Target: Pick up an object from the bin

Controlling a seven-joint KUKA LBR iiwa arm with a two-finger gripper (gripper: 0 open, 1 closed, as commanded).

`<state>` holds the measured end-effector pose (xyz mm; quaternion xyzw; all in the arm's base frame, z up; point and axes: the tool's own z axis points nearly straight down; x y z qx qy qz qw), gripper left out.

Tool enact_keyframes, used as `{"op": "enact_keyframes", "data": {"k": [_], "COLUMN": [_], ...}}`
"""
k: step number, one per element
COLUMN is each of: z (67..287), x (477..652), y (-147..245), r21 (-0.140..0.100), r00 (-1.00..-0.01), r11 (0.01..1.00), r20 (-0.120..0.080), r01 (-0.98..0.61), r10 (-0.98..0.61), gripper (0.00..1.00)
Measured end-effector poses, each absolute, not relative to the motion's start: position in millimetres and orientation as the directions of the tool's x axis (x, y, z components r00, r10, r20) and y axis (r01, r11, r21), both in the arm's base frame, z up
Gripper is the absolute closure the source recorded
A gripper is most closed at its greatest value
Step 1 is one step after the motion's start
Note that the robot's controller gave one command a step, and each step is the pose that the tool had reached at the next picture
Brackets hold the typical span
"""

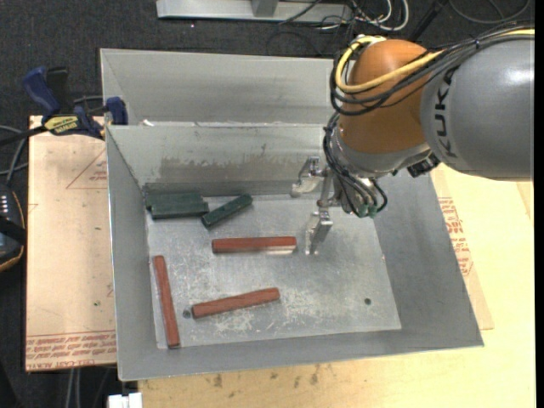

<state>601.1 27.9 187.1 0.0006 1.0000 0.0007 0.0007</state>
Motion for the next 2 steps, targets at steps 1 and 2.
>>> {"op": "enact_keyframes", "data": {"k": [1,2], "z": [187.1,84.0], "x": [601.1,604.6], "y": [27.9,31.0], "r21": [0.001,0.001], "r00": [-1.0,-0.99], "r11": [1.0,0.991], "r20": [-0.001,-0.028], "r01": [0.001,-0.135], "r10": [0.001,-0.135], "gripper": [0.0,1.0]}}
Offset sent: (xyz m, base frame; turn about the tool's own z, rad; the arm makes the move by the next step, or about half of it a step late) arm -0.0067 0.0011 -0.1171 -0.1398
